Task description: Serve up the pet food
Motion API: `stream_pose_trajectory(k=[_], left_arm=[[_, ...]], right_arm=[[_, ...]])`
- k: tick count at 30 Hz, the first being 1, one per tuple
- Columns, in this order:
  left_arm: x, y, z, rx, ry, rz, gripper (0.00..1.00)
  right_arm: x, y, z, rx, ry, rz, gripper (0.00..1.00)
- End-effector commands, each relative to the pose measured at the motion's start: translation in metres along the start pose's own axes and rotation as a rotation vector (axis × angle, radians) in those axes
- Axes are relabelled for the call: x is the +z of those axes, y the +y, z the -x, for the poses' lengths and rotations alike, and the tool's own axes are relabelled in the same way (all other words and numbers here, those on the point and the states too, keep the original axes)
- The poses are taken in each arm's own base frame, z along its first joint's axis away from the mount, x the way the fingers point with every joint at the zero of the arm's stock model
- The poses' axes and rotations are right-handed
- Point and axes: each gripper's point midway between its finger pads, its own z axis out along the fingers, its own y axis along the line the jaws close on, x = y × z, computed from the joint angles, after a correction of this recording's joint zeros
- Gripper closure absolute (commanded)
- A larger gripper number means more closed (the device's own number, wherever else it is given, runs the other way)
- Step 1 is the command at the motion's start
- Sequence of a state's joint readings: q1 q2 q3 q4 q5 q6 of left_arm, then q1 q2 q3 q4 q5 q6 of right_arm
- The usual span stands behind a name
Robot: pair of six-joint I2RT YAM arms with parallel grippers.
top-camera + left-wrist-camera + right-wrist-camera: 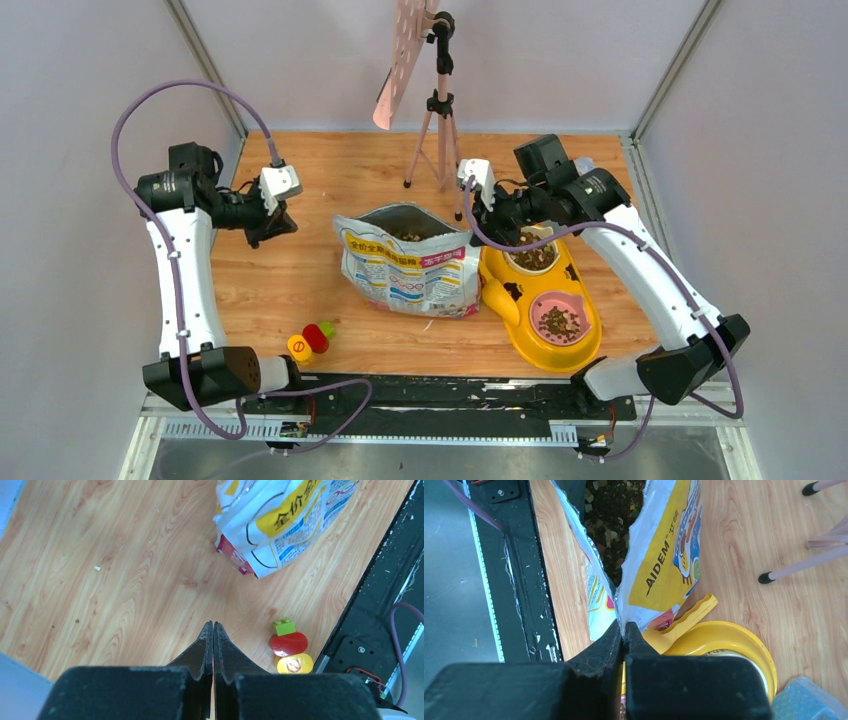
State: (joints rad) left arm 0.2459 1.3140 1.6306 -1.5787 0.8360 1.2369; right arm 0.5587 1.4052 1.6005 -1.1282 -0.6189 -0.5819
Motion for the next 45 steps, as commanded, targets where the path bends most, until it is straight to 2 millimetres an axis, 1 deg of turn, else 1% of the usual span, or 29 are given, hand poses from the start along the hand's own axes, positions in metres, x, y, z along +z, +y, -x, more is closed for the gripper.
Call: stream_pose_trajectory(k=[1, 3, 4, 5, 6, 7, 8, 9, 10, 14, 17, 19, 22, 25, 27, 29, 30, 31, 32, 35, 36, 37, 38, 40, 41, 42, 43, 44, 45], left_arm=[[-0.010, -0.021, 0.005, 0.021, -0.010, -0.001, 1.00], [-0.009, -0.024, 0.005, 0.040, -0.014, -0.009, 1.00], [-0.009, -0.027, 0.009, 0.058, -0.040, -0.006, 0.93], [-0.009, -0.027, 0.012, 0.075, -0.056, 0.001, 0.84], [-0.009, -0.029, 0.020, 0.121, -0.099, 0.023, 0.64], [-0.009, -0.028, 0.024, 0.143, -0.124, 0.039, 0.52], [-0.008, -0.025, 0.032, 0.170, -0.171, 0.083, 0.36], [-0.006, -0.024, 0.038, 0.185, -0.193, 0.092, 0.27], [-0.005, -0.018, 0.043, 0.208, -0.212, 0.120, 0.25], [0.022, -0.025, 0.058, 0.304, -0.212, 0.012, 0.21], [0.041, -0.025, 0.066, 0.340, -0.214, -0.044, 0.19], [0.057, -0.024, 0.070, 0.379, -0.202, -0.085, 0.19], [0.073, -0.034, 0.072, 0.428, -0.169, -0.171, 0.19], [0.086, -0.033, 0.070, 0.424, -0.136, -0.223, 0.22], [0.092, -0.031, 0.069, 0.418, -0.129, -0.241, 0.27], [0.094, -0.031, 0.070, 0.410, -0.124, -0.257, 0.35], [0.094, -0.032, 0.071, 0.408, -0.122, -0.260, 0.42], [0.093, -0.032, 0.070, 0.405, -0.113, -0.261, 0.46], [0.092, -0.031, 0.069, 0.412, -0.106, -0.259, 0.54], [0.085, -0.029, 0.058, 0.446, -0.040, -0.228, 0.70], [0.082, -0.026, 0.052, 0.461, -0.006, -0.208, 0.79], [0.077, -0.027, 0.049, 0.471, 0.009, -0.192, 0.82], [0.072, -0.023, 0.045, 0.488, 0.033, -0.169, 0.89], [0.054, -0.018, 0.043, 0.512, 0.048, -0.109, 0.98], [0.045, -0.013, 0.038, 0.494, 0.061, -0.082, 1.00], [0.036, -0.009, 0.042, 0.511, 0.060, -0.053, 1.00], [0.027, -0.005, 0.034, 0.473, 0.079, -0.036, 1.00], [0.021, -0.006, 0.032, 0.456, 0.086, -0.048, 1.00], [0.013, 0.000, 0.024, 0.416, 0.100, -0.033, 1.00]], right_arm=[[-0.030, 0.005, 0.039, -0.073, -0.171, -0.051, 1.00], [-0.026, 0.007, 0.040, -0.072, -0.180, -0.037, 1.00], [-0.024, 0.008, 0.040, -0.074, -0.181, -0.031, 1.00], [-0.023, 0.010, 0.040, -0.078, -0.180, -0.025, 1.00], [-0.022, 0.011, 0.041, -0.085, -0.180, -0.019, 1.00], [-0.020, 0.012, 0.041, -0.092, -0.176, -0.015, 1.00], [-0.019, 0.013, 0.040, -0.098, -0.175, -0.011, 1.00], [-0.017, 0.014, 0.039, -0.102, -0.169, -0.005, 0.96], [-0.015, 0.015, 0.039, -0.103, -0.167, 0.004, 0.92], [-0.005, 0.023, 0.043, -0.097, -0.158, 0.068, 0.60], [0.005, 0.030, 0.047, -0.106, -0.142, 0.106, 0.50], [0.009, 0.035, 0.049, -0.126, -0.128, 0.125, 0.45], [0.018, 0.040, 0.043, -0.166, -0.089, 0.133, 0.41], [0.032, 0.037, 0.034, -0.192, -0.034, 0.108, 0.40], [0.039, 0.033, 0.031, -0.190, -0.008, 0.086, 0.40], [0.043, 0.030, 0.035, -0.200, -0.008, 0.061, 0.42], [0.044, 0.027, 0.038, -0.207, -0.009, 0.037, 0.45], [0.044, 0.024, 0.040, -0.218, -0.009, 0.015, 0.49], [0.043, 0.020, 0.040, -0.229, -0.004, -0.006, 0.59], [0.037, 0.009, 0.039, -0.258, 0.019, -0.075, 0.91], [0.034, 0.005, 0.039, -0.266, 0.026, -0.101, 0.99], [0.030, 0.000, 0.039, -0.271, 0.030, -0.133, 1.00], [0.025, -0.005, 0.043, -0.267, 0.024, -0.175, 1.00], [0.013, -0.015, 0.054, -0.240, -0.014, -0.252, 1.00], [0.007, -0.020, 0.059, -0.210, -0.042, -0.290, 1.00], [-0.003, -0.028, 0.067, -0.179, -0.084, -0.349, 1.00], [-0.011, -0.038, 0.073, -0.122, -0.126, -0.421, 1.00], [-0.019, -0.045, 0.081, -0.028, -0.193, -0.458, 1.00], [-0.025, -0.050, 0.088, 0.042, -0.257, -0.469, 1.00]])
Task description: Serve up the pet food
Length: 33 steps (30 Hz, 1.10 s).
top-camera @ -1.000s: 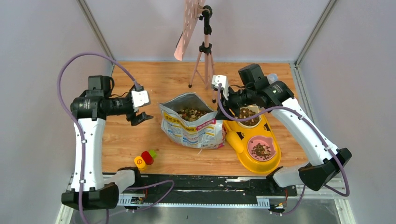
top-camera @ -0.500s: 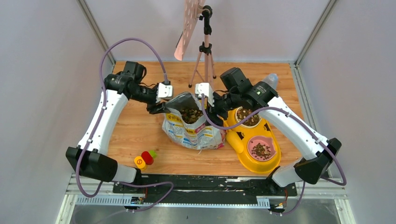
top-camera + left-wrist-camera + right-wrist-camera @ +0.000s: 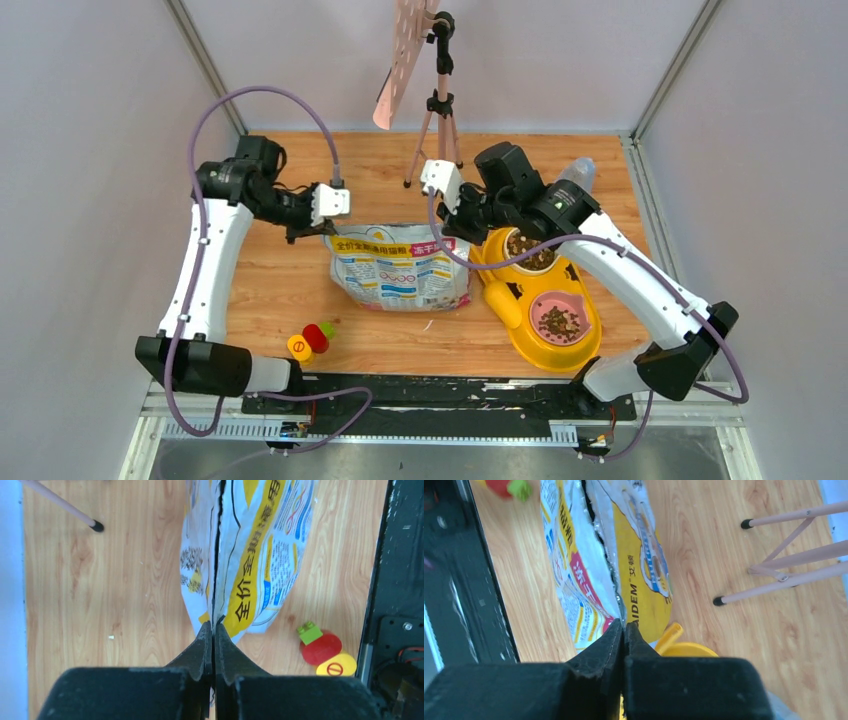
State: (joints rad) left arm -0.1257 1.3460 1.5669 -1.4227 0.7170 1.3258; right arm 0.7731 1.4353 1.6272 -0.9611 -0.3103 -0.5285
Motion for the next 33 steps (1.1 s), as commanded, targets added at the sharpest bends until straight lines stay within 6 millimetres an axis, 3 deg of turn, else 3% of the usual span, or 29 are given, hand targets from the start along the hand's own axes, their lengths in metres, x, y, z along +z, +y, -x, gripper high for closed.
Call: stream_pose_trajectory(k=[1, 4, 7, 13, 20, 26, 33], left_arm=[[-0.061, 0.005, -0.017, -0.017, 0.094, 0.116, 1.00], [-0.062, -0.001, -0.019, -0.100, 0.091, 0.087, 1.00], [-0.063, -0.014, -0.014, -0.045, 0.077, 0.093, 1.00], [-0.053, -0.036, -0.010, -0.076, 0.021, 0.065, 1.00], [-0.053, -0.034, -0.002, -0.084, -0.014, 0.080, 1.00], [-0.055, -0.036, -0.001, -0.093, -0.014, 0.082, 1.00], [-0.055, -0.036, -0.002, -0.092, -0.011, 0.097, 1.00]], right_arm=[[-0.046, -0.063, 0.050, 0.252, -0.284, -0.303, 1.00], [-0.036, -0.050, 0.054, 0.284, -0.325, -0.226, 1.00], [-0.022, -0.037, 0.039, 0.266, -0.305, -0.166, 1.00], [-0.016, -0.027, 0.038, 0.198, -0.316, -0.102, 1.00], [0.006, -0.019, 0.041, 0.063, -0.307, 0.014, 1.00], [0.032, -0.009, 0.059, -0.037, -0.272, 0.106, 0.60], [0.042, 0.023, 0.075, -0.112, -0.295, 0.302, 0.45]])
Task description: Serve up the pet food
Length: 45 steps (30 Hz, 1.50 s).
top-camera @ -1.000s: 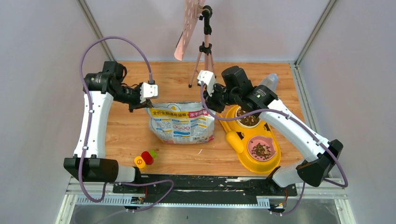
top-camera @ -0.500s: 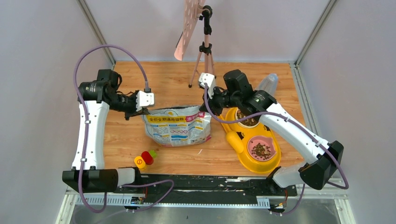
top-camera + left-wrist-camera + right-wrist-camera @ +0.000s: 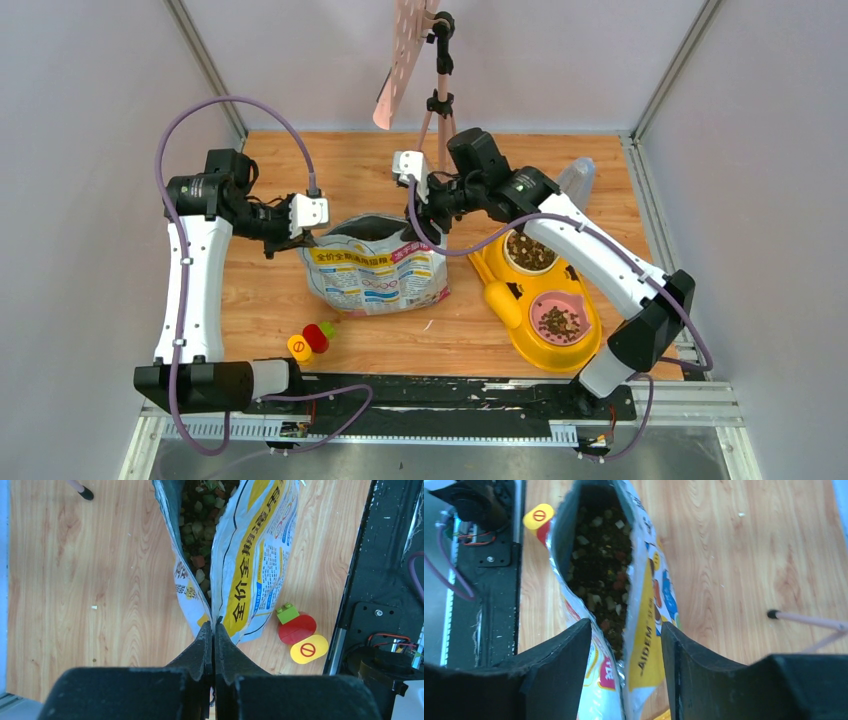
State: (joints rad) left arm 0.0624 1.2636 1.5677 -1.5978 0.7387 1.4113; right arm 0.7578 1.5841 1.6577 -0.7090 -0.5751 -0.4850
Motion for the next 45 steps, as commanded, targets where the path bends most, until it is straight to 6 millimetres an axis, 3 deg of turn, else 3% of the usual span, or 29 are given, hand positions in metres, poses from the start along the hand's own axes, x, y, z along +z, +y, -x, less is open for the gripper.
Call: stream_pose_trajectory(k=[1, 6, 12, 15, 22, 25, 28, 30, 32, 34, 41, 45], left_arm=[[-0.014, -0.009, 0.017, 0.012, -0.040, 0.042, 1.00], [-0.013, -0.005, 0.017, -0.006, -0.046, 0.052, 1.00], [-0.013, 0.001, 0.017, -0.027, -0.048, 0.076, 1.00], [-0.015, 0.002, 0.014, -0.057, -0.027, 0.084, 1.00], [-0.018, -0.005, 0.007, -0.014, 0.018, 0.076, 1.00], [-0.018, -0.009, 0.013, 0.056, -0.014, 0.102, 0.98], [-0.014, -0.010, 0.034, 0.037, -0.129, 0.125, 0.49], [-0.009, -0.003, 0.051, -0.009, -0.210, 0.154, 0.39], [-0.002, 0.012, 0.068, 0.019, -0.267, 0.184, 0.37], [0.011, 0.008, 0.075, 0.017, -0.302, 0.133, 0.37], [0.038, 0.007, 0.073, -0.051, -0.332, 0.060, 0.47], [0.045, 0.007, 0.069, -0.060, -0.332, 0.050, 0.56]], right_arm=[[0.001, 0.027, 0.025, -0.096, -0.059, 0.173, 0.44], [0.012, 0.039, 0.018, -0.118, -0.039, 0.231, 0.39], [0.035, 0.044, 0.018, -0.141, -0.012, 0.215, 0.41], [0.035, 0.035, 0.018, -0.173, -0.003, 0.128, 0.53], [0.016, 0.011, 0.028, -0.140, -0.006, -0.070, 0.99], [0.011, 0.002, 0.031, -0.122, -0.016, -0.127, 1.00], [0.011, -0.006, 0.038, -0.069, -0.039, -0.181, 1.00], [0.014, -0.005, 0.040, -0.051, -0.051, -0.169, 1.00], [0.016, 0.000, 0.041, -0.048, -0.061, -0.140, 1.00], [0.016, 0.003, 0.042, -0.042, -0.069, -0.122, 1.00], [0.007, 0.016, 0.036, -0.049, -0.096, -0.091, 1.00], [0.005, 0.022, 0.034, -0.065, -0.138, -0.079, 0.93]])
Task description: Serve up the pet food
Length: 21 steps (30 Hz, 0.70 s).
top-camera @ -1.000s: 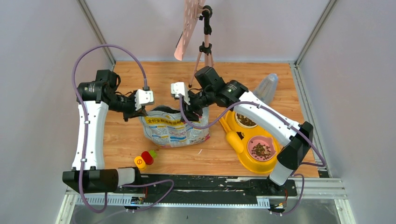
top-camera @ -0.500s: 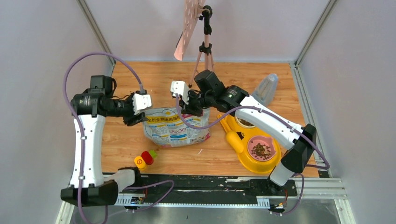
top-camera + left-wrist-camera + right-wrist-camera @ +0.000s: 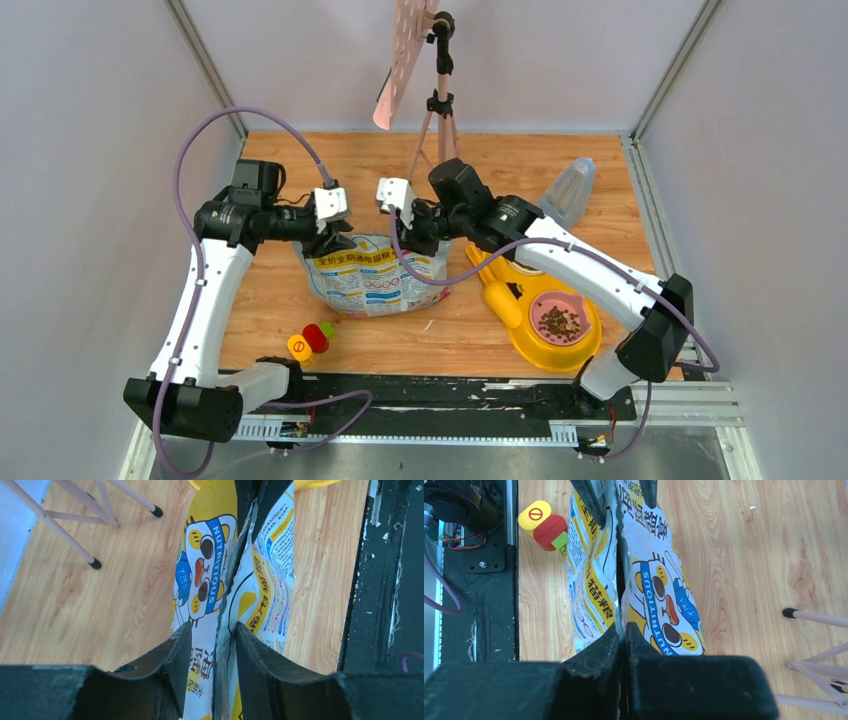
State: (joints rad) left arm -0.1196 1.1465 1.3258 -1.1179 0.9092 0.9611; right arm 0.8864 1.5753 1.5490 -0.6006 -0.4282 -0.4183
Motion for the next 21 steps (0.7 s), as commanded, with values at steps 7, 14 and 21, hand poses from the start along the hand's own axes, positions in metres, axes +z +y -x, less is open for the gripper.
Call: stream_pose_trajectory(k=[7, 14, 21], left_arm=[[0.002, 0.002, 0.014, -0.002, -0.055, 0.004, 0.82], [-0.002, -0.001, 0.017, 0.008, -0.054, 0.013, 0.97], [-0.003, -0.005, 0.018, -0.006, -0.061, 0.007, 0.88]], right_arm=[[-0.014, 0.001, 0.043, -0.044, -0.197, 0.045, 0.60], [-0.002, 0.009, 0.055, -0.026, -0.229, 0.136, 0.58], [0.007, 0.012, 0.058, -0.092, -0.247, 0.151, 0.69]])
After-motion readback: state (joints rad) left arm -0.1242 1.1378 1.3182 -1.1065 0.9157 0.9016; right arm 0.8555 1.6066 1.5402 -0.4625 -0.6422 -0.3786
